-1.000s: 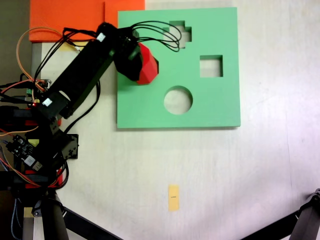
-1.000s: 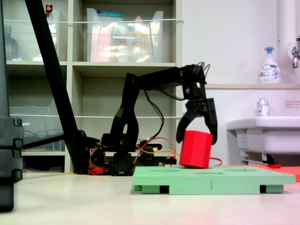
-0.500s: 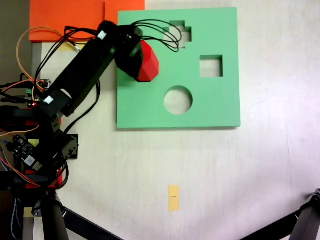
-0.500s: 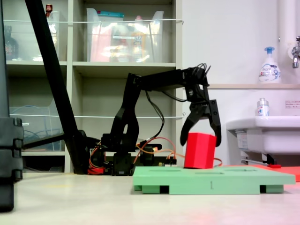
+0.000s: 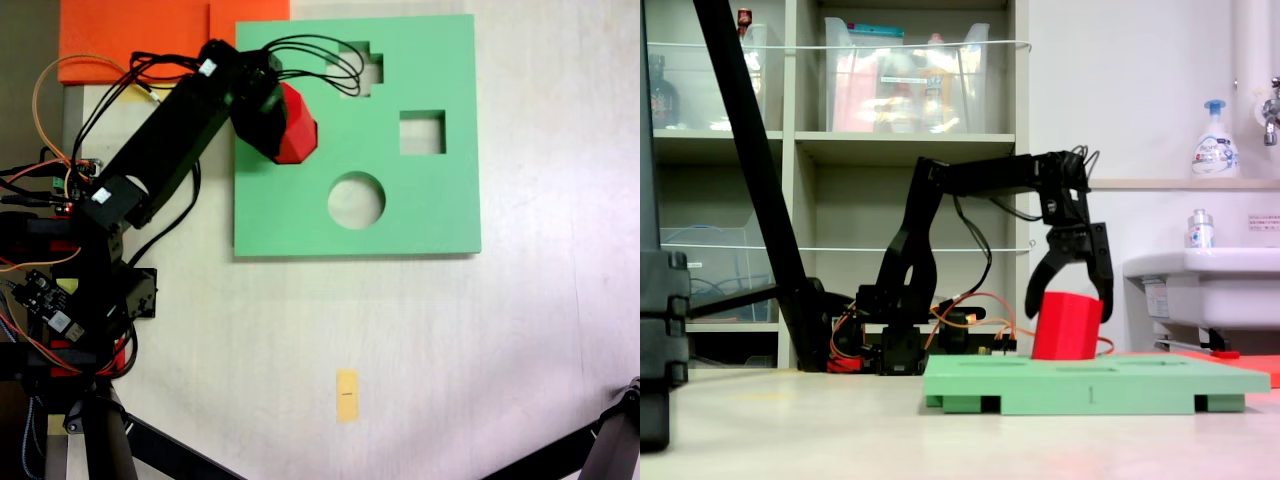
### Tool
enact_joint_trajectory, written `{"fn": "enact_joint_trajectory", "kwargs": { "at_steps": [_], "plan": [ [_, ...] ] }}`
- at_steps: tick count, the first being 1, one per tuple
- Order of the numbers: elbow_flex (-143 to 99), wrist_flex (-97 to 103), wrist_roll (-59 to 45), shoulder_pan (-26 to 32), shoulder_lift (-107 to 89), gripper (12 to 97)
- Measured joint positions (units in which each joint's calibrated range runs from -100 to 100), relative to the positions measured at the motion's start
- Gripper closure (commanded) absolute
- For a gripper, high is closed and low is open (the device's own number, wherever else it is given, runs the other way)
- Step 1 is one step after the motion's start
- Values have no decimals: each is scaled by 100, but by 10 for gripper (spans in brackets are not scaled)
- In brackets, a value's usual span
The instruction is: Put the octagonal pillar block into the corresponding hole
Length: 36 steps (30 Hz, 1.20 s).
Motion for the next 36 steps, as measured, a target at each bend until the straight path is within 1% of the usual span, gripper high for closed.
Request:
{"fn": "enact_joint_trajectory", "kwargs": {
  "at_steps": [1, 2, 3, 4, 6, 7, 9, 10, 12, 13, 18, 21, 24, 29, 30, 31, 32, 33, 34, 36],
  "plan": [
    [-59, 29, -73, 0, 0, 727],
    [-137, 78, -107, 5, -14, 695],
    [-206, 117, -112, 10, -27, 630],
    [-265, 166, -112, 10, -41, 547],
    [-304, 196, -117, 15, -41, 530],
    [-323, 196, -117, 15, -41, 469],
    [-363, 206, -122, 24, -14, 301],
    [-392, 206, -122, 29, 0, 240],
    [-412, 206, -122, 49, -14, 158],
    [-412, 206, -122, 54, -14, 146],
    [-412, 206, -122, 59, -27, 135],
    [-412, 206, -156, 59, -438, 136],
    [-137, 186, -400, 59, -1354, 138],
    [-20, 137, -1534, -220, -3694, 144],
    [88, 127, -1880, -332, -4131, 166],
    [157, 127, -2198, -459, -4542, 262],
    [157, 127, -2579, -625, -4897, 403],
    [157, 127, -2974, -840, -5253, 464],
    [157, 127, -3473, -1114, -5568, 466],
    [157, 303, -4220, -1612, -6074, 521]
  ]
}}
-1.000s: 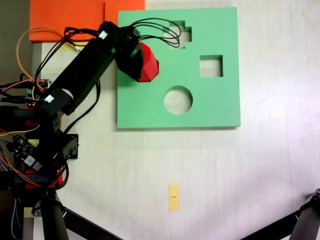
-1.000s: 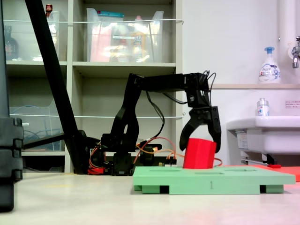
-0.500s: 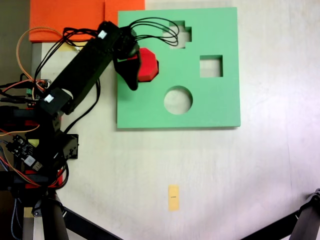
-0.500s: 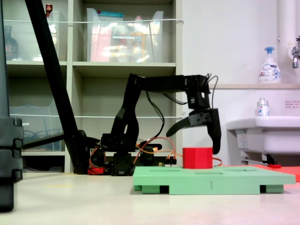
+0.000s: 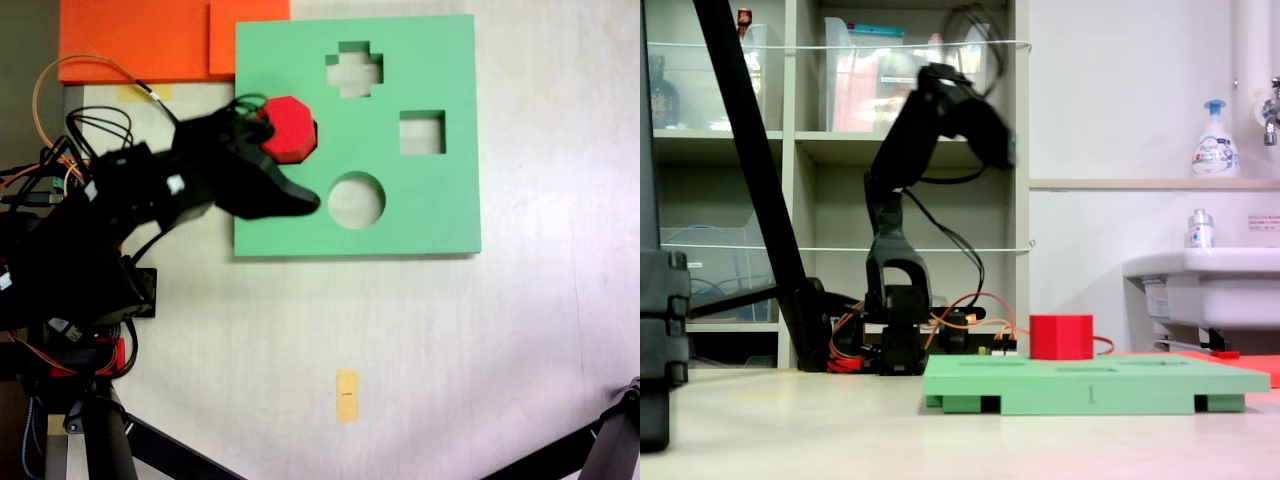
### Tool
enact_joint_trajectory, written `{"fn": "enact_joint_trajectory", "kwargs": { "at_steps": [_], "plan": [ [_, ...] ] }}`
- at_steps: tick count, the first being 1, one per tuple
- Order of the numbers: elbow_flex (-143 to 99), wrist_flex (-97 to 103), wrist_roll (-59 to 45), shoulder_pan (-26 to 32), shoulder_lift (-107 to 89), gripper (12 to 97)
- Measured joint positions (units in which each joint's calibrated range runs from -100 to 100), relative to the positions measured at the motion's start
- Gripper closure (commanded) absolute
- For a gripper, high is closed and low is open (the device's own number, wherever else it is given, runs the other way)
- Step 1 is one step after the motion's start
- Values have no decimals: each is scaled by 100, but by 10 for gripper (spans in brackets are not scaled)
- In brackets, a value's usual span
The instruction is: Put the octagonal pillar block into the corresponding hole
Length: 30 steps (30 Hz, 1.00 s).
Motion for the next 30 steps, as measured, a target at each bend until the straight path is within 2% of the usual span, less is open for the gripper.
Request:
{"fn": "enact_joint_trajectory", "kwargs": {
  "at_steps": [5, 9, 12, 16, 18, 24, 30],
  "plan": [
    [-323, 832, -767, -947, -301, 531],
    [-2812, 2212, -1402, -1495, -602, 532],
    [-5772, 4121, -1861, -1543, -1669, 562],
    [-9495, 7871, -2232, -1558, -2763, 570],
    [-10514, 8977, -2374, -1538, -2763, 571],
    [-12141, 9584, -2877, -1348, -2818, 571],
    [-12141, 9349, -3155, -1319, -2832, 580]
  ]
}}
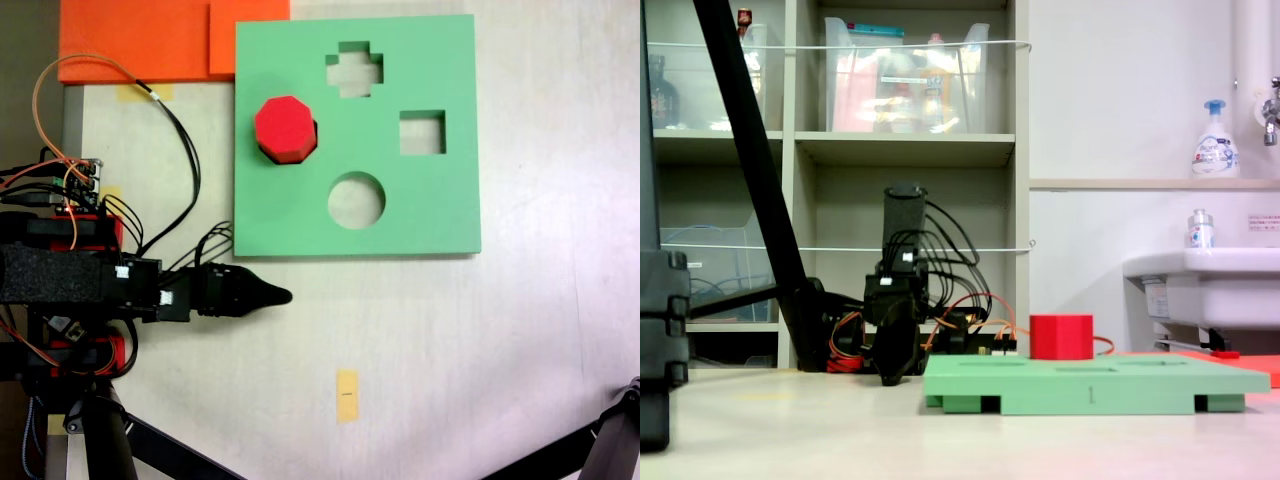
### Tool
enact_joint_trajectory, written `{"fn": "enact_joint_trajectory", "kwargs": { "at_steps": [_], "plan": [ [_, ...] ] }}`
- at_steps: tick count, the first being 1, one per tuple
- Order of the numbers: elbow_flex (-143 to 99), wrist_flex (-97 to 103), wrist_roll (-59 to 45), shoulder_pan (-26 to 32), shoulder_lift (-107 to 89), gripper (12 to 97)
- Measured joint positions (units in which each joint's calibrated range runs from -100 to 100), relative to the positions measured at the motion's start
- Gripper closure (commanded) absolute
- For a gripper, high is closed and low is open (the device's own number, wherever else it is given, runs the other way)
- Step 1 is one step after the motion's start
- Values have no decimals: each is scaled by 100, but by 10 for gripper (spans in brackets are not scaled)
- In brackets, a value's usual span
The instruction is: Put the octagonal pillar block into the corresponding hole
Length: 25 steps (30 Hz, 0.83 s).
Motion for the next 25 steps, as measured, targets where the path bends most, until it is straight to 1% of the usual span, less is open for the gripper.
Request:
{"fn": "enact_joint_trajectory", "kwargs": {
  "at_steps": [3, 25],
  "plan": [
    [10, -235, -5, -5, -14, 581],
    [0, -235, -5, 0, -14, 581]
  ]
}}
